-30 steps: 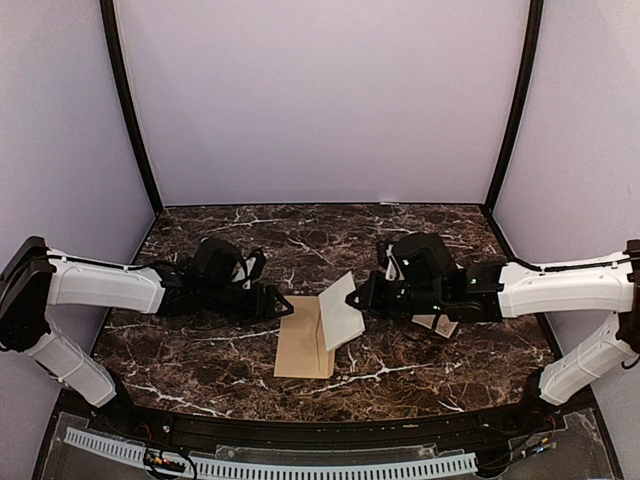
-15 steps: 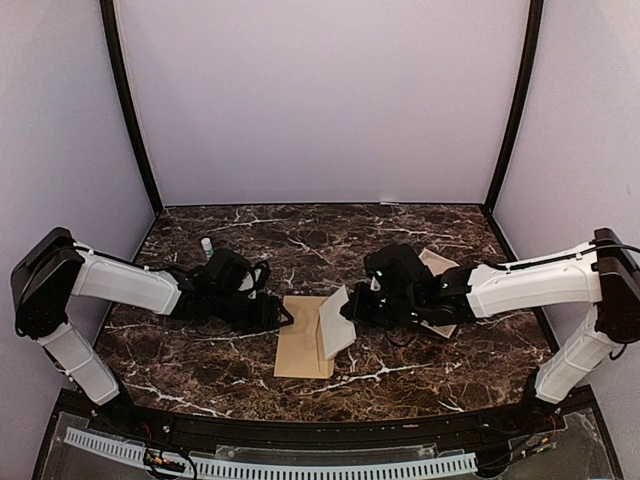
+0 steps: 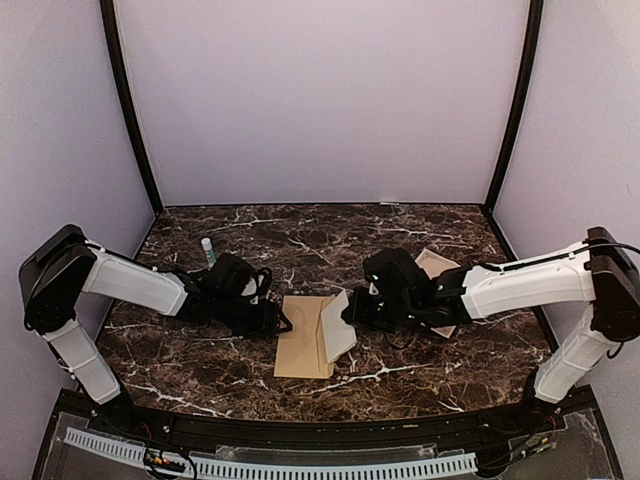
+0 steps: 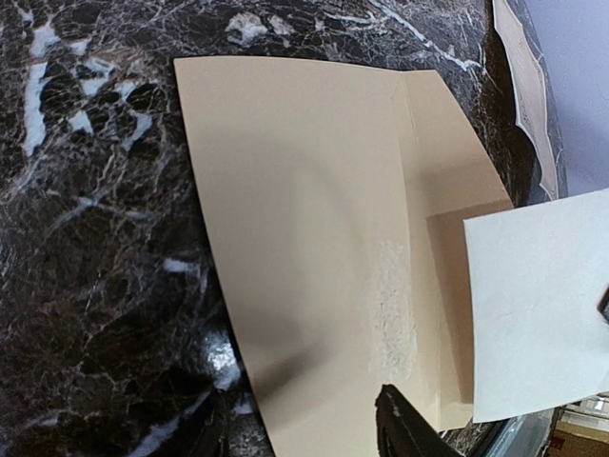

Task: Place the letter into the envelope and seal it
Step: Place the letter in the envelope.

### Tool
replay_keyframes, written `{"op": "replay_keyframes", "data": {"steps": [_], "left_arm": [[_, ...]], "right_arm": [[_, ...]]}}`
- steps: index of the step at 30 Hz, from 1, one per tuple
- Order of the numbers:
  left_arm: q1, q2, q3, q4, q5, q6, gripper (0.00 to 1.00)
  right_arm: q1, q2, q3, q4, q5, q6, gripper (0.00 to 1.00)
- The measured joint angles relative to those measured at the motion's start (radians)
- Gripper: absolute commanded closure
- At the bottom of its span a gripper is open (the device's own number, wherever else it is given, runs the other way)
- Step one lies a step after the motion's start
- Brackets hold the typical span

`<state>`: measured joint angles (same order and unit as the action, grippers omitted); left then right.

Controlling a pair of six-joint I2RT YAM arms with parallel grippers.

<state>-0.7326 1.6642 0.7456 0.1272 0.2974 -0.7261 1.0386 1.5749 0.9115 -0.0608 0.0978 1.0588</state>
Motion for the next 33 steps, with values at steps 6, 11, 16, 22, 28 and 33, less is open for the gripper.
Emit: {"op": "replay_keyframes", "data": {"steps": [6,11,16,22,28,33], "left_arm": [[0.0,0.011,0.002,0.014,0.013,0.005,0.53],[0.0,0.019,0.002,0.025,0.025,0.006,0.56],[0.0,0.026,0.003,0.031,0.031,0.008,0.58],[0.002,0.034,0.005,0.039,0.042,0.008,0.6],[0.002,0.041,0.008,0.046,0.051,0.008,0.61],[0.002,0.053,0.019,0.048,0.059,0.008,0.61]], "right_arm": [[-0.005,0.019,-0.01,0.001,0.0,0.011,1.0],[-0.006,0.035,-0.024,0.0,0.0,0.021,1.0],[-0.012,0.039,-0.037,0.002,0.001,0.027,1.0],[-0.016,0.04,-0.07,0.021,0.0,0.036,1.0],[-0.029,0.059,-0.09,0.059,0.0,0.034,1.0],[-0.039,0.068,-0.09,0.088,0.0,0.016,1.0]]}}
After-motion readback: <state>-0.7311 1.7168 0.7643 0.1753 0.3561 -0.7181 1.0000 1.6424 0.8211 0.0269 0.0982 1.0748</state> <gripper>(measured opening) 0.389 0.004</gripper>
